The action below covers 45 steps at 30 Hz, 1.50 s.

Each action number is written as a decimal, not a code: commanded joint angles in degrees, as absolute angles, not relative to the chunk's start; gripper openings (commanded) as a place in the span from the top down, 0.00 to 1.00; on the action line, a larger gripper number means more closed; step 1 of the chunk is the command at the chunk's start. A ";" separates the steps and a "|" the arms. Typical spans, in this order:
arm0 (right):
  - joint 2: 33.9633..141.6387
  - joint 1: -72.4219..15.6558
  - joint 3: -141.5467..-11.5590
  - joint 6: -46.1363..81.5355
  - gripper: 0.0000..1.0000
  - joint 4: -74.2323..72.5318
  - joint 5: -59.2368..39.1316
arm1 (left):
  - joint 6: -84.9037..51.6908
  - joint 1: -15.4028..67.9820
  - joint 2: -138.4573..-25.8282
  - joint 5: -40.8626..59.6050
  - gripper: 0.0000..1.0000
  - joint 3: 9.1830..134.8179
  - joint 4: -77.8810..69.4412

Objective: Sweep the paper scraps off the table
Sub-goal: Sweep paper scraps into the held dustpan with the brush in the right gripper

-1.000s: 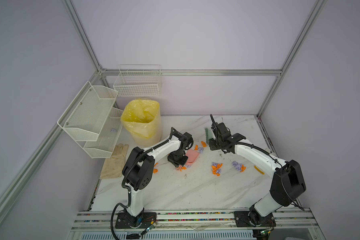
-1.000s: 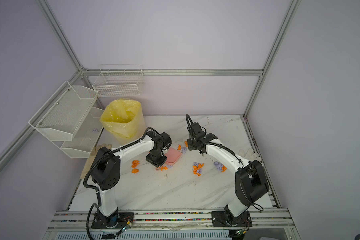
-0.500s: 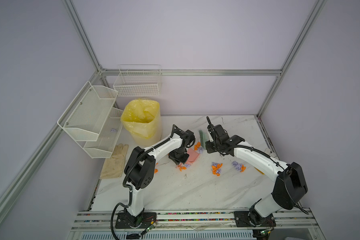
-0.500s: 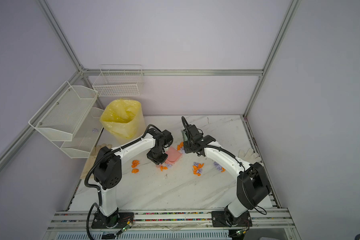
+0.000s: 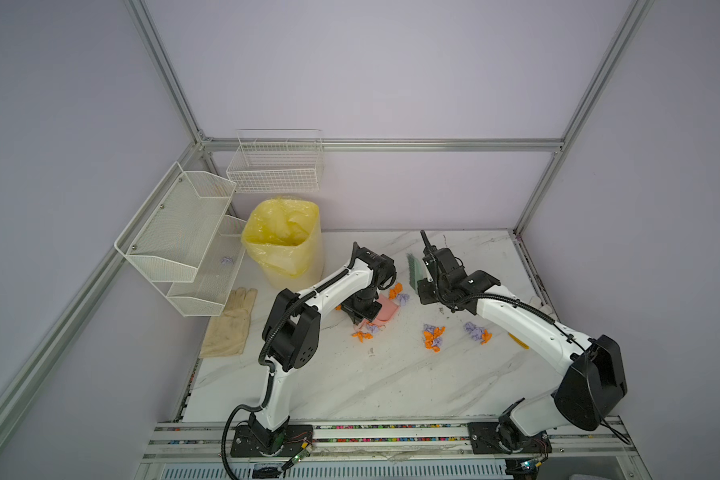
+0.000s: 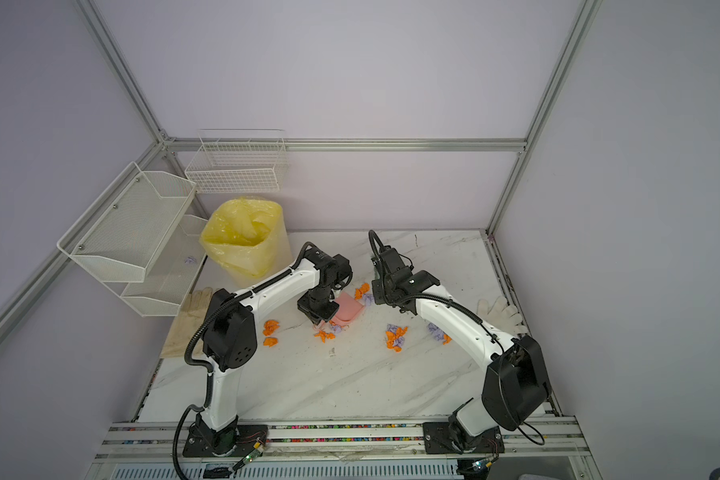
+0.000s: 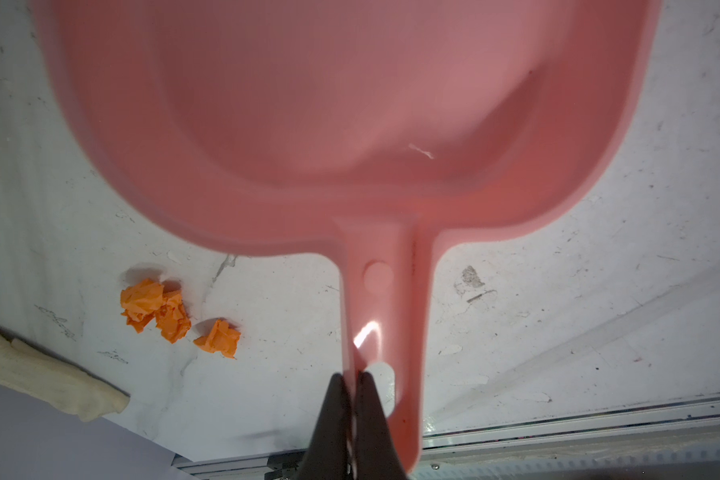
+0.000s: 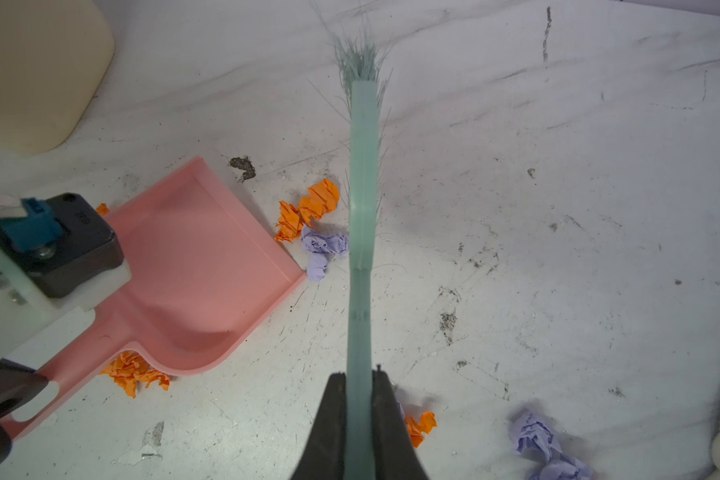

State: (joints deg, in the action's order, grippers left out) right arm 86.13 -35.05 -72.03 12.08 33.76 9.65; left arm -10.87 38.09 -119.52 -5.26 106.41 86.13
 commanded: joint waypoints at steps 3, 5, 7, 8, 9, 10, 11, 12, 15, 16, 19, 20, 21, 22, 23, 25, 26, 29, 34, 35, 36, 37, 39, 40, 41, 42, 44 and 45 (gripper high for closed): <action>88.32 -35.18 -70.68 11.72 1.00 34.85 9.17 | -9.83 38.58 -120.73 -6.00 1.00 114.88 90.15; 88.85 -35.18 -70.32 11.52 1.00 34.29 8.47 | -9.78 38.60 -121.25 -5.72 1.00 115.19 90.20; 89.08 -35.28 -69.75 11.31 1.00 33.47 6.56 | -9.67 38.66 -121.62 -5.89 1.00 115.24 90.22; 88.91 -35.24 -69.46 11.22 1.00 32.80 5.45 | -9.67 38.67 -121.72 -5.80 1.00 115.21 90.22; 88.84 -35.26 -69.10 11.21 1.00 32.17 4.20 | -9.60 38.63 -121.86 -5.71 1.00 115.14 90.31; 88.53 -35.29 -68.67 11.25 1.00 31.19 2.26 | -9.63 38.59 -121.99 -5.63 1.00 115.01 90.19; 88.26 -35.41 -68.56 11.26 1.00 30.52 0.70 | -9.50 38.67 -122.08 -5.47 1.00 114.89 90.18; 87.87 -35.57 -68.38 11.25 1.00 29.91 -0.86 | -9.33 38.65 -122.18 -5.28 1.00 114.87 90.18; 86.46 -36.45 -68.87 11.95 1.00 29.40 -3.74 | -9.06 38.69 -122.51 -5.27 1.00 115.12 90.48; 85.65 -36.65 -69.02 11.96 1.00 29.05 -5.23 | -8.99 38.67 -122.52 -5.30 1.00 115.01 90.50; 82.96 -36.74 -68.97 12.67 1.00 27.39 -9.25 | -8.88 38.58 -122.26 -5.45 1.00 114.26 90.24; 82.14 -36.74 -68.99 13.82 1.00 27.20 -9.20 | -8.96 38.54 -122.32 -5.38 1.00 114.10 90.09; 81.63 -36.74 -69.29 14.76 1.00 27.10 -9.03 | -9.05 38.56 -122.20 -5.28 1.00 113.76 89.80; 81.33 -36.74 -69.53 14.93 1.00 27.34 -7.95 | -9.09 38.58 -122.09 -5.14 1.00 113.50 89.50; 81.22 -36.68 -69.94 14.94 1.00 27.70 -6.06 | -9.14 38.52 -122.06 -5.03 1.00 113.16 89.24; 81.83 -36.66 -70.79 14.89 1.00 28.46 -1.97 | -9.31 38.51 -122.28 -5.01 1.00 112.81 88.96; 82.64 -36.69 -71.23 14.65 1.00 28.93 0.18 | -9.32 38.58 -122.26 -4.86 1.00 112.71 88.94; 86.07 -36.35 -72.63 13.60 1.00 29.66 6.23 | -9.28 38.57 -122.32 -4.59 1.00 112.17 88.44; 93.15 -36.12 -76.98 12.62 1.00 32.82 15.34 | -8.88 38.32 -122.04 -4.39 1.00 111.06 87.54; 94.29 -36.12 -77.98 12.29 1.00 33.42 16.31 | -8.66 38.17 -122.04 -4.12 1.00 110.65 87.41; 95.22 -36.12 -78.65 11.68 1.00 33.56 17.15 | -8.61 38.10 -122.06 -3.96 1.00 110.20 87.17; 96.05 -36.12 -79.17 10.95 1.00 33.57 17.56 | -8.61 37.97 -122.05 -3.91 1.00 109.73 86.89; 97.57 -36.12 -80.06 9.46 1.00 33.40 18.54 | -8.53 37.71 -121.92 -3.48 1.00 108.80 85.98; 98.34 -36.19 -80.36 7.94 1.00 33.15 19.23 | -8.53 37.53 -121.98 -3.15 1.00 108.43 85.53; 99.02 -36.22 -80.55 7.18 1.00 33.00 19.27 | -8.57 37.40 -121.99 -2.85 1.00 108.16 85.19; 99.66 -36.21 -80.51 6.56 1.00 32.79 18.89 | -8.53 37.18 -122.07 -2.60 1.00 107.94 84.87; 100.57 -36.38 -80.33 5.70 1.00 32.74 17.11 | -8.53 36.96 -122.28 -1.99 1.00 107.60 84.35; 100.73 -36.60 -79.90 5.25 1.00 32.56 15.06 | -8.44 36.92 -122.44 -1.68 1.00 107.38 84.00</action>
State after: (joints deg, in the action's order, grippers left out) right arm 99.98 -36.34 -79.29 8.45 32.01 15.66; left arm -9.78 37.60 -122.37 -3.51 109.67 85.52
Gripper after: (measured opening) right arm 0.110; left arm 0.048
